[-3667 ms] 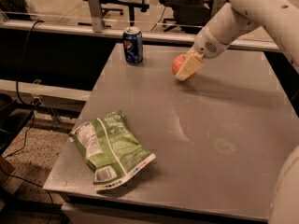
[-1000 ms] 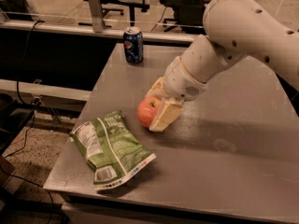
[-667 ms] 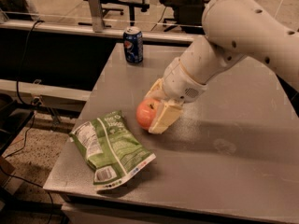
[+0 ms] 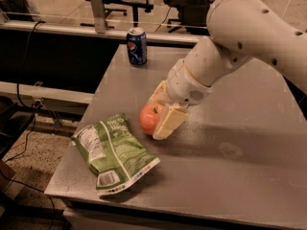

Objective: Move apple near green jalapeno chip bag

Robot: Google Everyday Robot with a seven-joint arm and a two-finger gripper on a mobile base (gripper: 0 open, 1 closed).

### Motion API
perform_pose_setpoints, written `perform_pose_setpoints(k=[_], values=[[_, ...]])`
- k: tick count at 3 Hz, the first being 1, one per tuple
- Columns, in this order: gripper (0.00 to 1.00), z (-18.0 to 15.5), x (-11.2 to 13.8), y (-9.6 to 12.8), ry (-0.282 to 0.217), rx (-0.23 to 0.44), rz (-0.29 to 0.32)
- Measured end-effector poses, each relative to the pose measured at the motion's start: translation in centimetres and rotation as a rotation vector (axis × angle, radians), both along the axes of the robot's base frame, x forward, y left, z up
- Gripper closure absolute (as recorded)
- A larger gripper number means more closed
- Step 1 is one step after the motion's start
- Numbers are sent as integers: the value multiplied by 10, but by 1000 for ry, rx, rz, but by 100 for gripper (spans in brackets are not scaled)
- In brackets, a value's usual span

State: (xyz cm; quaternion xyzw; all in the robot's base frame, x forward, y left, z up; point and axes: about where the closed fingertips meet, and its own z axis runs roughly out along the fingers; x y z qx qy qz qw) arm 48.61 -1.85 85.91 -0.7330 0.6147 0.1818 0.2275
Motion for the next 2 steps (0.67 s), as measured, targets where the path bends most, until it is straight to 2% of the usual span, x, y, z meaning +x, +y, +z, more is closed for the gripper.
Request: perform_pose_setpoints(k=[1, 2], values=[[0, 0, -1, 1, -1, -1, 2], [0, 0, -1, 1, -1, -1, 2]])
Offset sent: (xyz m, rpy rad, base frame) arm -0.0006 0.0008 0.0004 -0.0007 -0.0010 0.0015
